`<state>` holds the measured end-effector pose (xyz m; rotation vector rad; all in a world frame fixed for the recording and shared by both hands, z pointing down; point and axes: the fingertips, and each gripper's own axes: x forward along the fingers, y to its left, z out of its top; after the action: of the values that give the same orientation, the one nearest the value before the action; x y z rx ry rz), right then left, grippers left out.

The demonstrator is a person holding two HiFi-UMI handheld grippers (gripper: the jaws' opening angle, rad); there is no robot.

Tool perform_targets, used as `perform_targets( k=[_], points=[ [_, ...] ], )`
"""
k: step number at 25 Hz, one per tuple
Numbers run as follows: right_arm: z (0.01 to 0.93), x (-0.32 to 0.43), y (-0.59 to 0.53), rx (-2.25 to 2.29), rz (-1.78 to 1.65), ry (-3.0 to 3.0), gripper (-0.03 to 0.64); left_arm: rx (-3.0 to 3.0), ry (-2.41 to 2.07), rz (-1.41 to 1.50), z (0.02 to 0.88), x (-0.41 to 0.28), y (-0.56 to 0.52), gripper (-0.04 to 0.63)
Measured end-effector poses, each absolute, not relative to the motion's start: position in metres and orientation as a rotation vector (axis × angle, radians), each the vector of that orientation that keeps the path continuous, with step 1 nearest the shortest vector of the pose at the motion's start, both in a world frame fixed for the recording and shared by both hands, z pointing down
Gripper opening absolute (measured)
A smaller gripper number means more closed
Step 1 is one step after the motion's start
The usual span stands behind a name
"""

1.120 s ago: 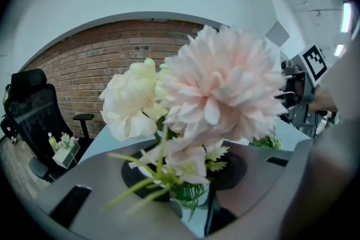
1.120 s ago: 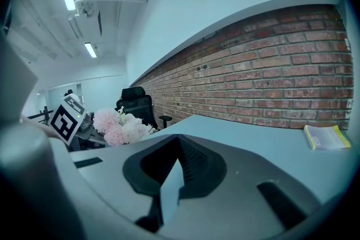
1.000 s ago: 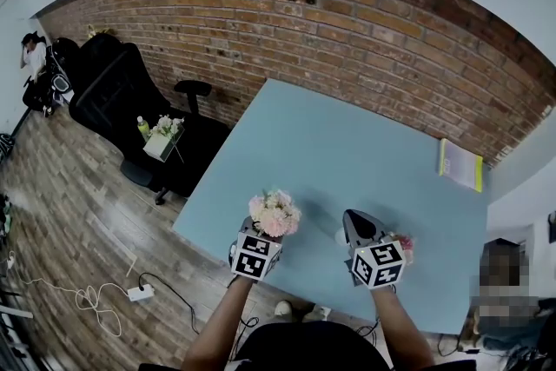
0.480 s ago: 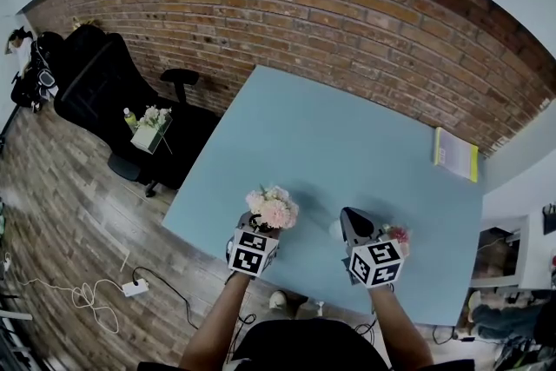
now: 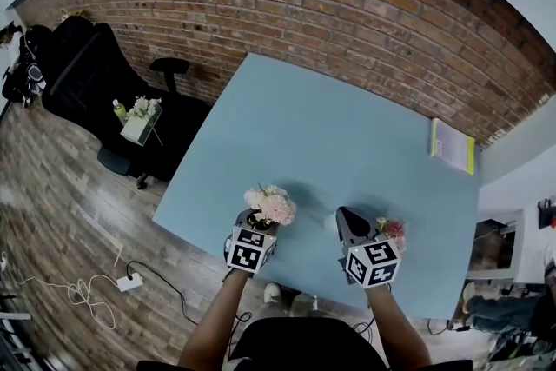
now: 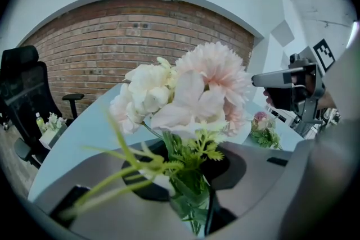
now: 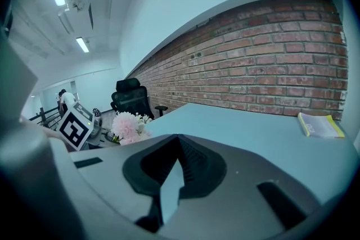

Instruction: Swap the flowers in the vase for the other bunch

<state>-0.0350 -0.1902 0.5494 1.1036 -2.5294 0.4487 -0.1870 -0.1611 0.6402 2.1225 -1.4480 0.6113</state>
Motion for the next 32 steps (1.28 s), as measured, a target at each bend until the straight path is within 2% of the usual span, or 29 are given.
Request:
perform_targets(
  k=[23, 32],
  points=[
    [0.566, -0.018, -0.199, 1.135, 0.503, -2.481, 0.006, 2.035, -1.388, 0.613, 0.676, -0.182, -0.164, 0.141],
    [0.566, -0.019, -0.202, 1.135, 0.511, -2.477, 0.006, 2.005, -1.368, 0.599, 0.683, -0.186, -0.168, 0.175]
  ],
)
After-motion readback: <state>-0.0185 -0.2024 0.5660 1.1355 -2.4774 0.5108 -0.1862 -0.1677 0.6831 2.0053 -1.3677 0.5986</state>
